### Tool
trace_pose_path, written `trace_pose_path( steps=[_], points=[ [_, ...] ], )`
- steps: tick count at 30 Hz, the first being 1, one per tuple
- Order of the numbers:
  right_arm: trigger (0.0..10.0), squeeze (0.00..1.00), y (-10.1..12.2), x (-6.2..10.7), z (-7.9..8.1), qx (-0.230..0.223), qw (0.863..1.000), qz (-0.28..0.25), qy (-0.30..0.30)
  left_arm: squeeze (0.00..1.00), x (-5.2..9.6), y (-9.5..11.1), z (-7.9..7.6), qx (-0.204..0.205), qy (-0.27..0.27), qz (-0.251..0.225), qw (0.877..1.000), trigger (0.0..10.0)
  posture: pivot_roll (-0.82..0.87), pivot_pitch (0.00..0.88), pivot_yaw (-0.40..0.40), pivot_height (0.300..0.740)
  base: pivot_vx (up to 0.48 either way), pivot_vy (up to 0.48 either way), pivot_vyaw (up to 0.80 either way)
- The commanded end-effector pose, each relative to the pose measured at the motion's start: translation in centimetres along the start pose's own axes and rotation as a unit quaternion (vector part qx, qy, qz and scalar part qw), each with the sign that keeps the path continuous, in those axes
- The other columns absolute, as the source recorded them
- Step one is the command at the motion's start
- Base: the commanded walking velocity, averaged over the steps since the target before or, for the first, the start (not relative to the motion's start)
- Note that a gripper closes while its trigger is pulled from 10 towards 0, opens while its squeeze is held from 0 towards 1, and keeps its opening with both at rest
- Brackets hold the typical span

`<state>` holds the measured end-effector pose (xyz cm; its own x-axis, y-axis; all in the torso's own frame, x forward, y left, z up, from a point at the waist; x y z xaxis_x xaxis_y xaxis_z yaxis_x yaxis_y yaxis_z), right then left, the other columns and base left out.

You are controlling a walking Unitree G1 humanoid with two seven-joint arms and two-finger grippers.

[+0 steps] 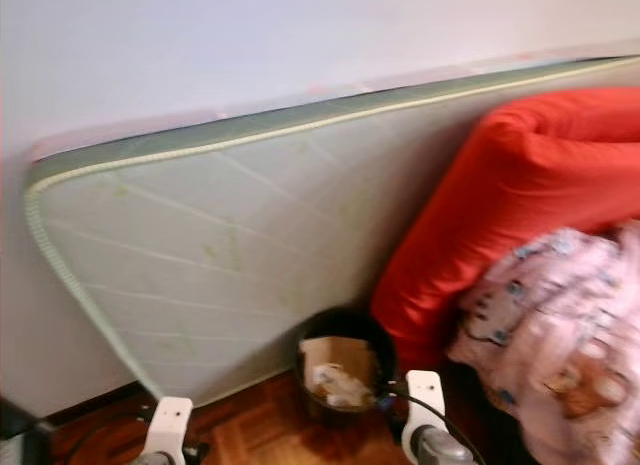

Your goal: Clean up the room

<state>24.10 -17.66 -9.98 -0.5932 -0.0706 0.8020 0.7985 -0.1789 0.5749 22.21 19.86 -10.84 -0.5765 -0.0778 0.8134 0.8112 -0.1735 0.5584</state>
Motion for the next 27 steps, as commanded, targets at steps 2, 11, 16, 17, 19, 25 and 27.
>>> trace_pose_path(
  steps=[2, 11, 16, 17, 19, 25, 27],
  points=[
    [10.0, 0.00, 0.0, 0.1, -0.5, -0.003, 1.000, 0.003, -0.007, 0.00, 0.0, 0.0, -0.5, -0.009, -0.005, 0.003, 1.000, 10.0, -0.04, 0.000, -0.040, 0.740, 0.000, 0.000, -0.78],
    [10.0, 0.00, 0.0, 0.0, -0.1, -0.014, 1.000, 0.000, -0.006, 0.00, 0.0, 0.1, -0.1, -0.016, -0.004, 0.002, 1.000, 10.0, -0.04, 0.000, -0.015, 0.740, 0.000, 0.000, -0.78],
    [10.0, 0.00, 0.3, 0.0, -0.2, -0.030, 0.999, -0.018, -0.018, 0.00, 0.0, 0.1, 0.1, -0.019, -0.002, 0.002, 1.000, 10.0, -0.04, 0.000, -0.012, 0.740, 0.000, 0.000, -0.77],
    [10.0, 0.00, 0.9, 0.1, -0.4, -0.042, 0.998, -0.047, -0.031, 0.00, 0.0, 0.1, 0.1, -0.020, -0.002, 0.002, 1.000, 10.0, -0.03, 0.000, -0.010, 0.740, 0.000, 0.000, 0.00],
    [10.0, 0.00, 1.8, 0.3, -1.0, -0.058, 0.992, -0.097, -0.062, 0.00, 0.0, 0.1, 0.1, -0.019, -0.001, 0.002, 1.000, 10.0, -0.03, 0.000, -0.009, 0.740, 0.000, 0.000, 0.00],
    [10.0, 0.00, 3.9, 1.3, -1.5, -0.110, 0.969, -0.202, -0.086, 0.00, 0.0, 0.1, 0.2, -0.019, 0.001, 0.002, 1.000, 10.0, -0.03, 0.000, -0.009, 0.740, 0.000, 0.000, 0.00],
    [10.0, 0.00, 4.2, 1.4, -1.5, -0.099, 0.968, -0.213, -0.085, 0.00, 0.0, 0.1, 0.2, -0.020, 0.002, 0.001, 1.000, 10.0, -0.04, 0.000, -0.010, 0.740, 0.000, 0.000, 0.00]
  ],
)
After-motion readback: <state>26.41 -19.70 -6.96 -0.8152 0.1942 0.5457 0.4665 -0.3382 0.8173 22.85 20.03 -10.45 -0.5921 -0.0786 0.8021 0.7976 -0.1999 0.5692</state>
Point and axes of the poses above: a point about 5 cm out from each wrist's last joint towards the gripper, its own x axis pointing back from the gripper into the wrist, its own y axis along the axis of the wrist's last joint, z = x × y, the point moved 4 cm from there along -x, pointing out of the wrist towards the gripper, and after that the axes turned 5 degrees about -x, right-handed, at the moved point
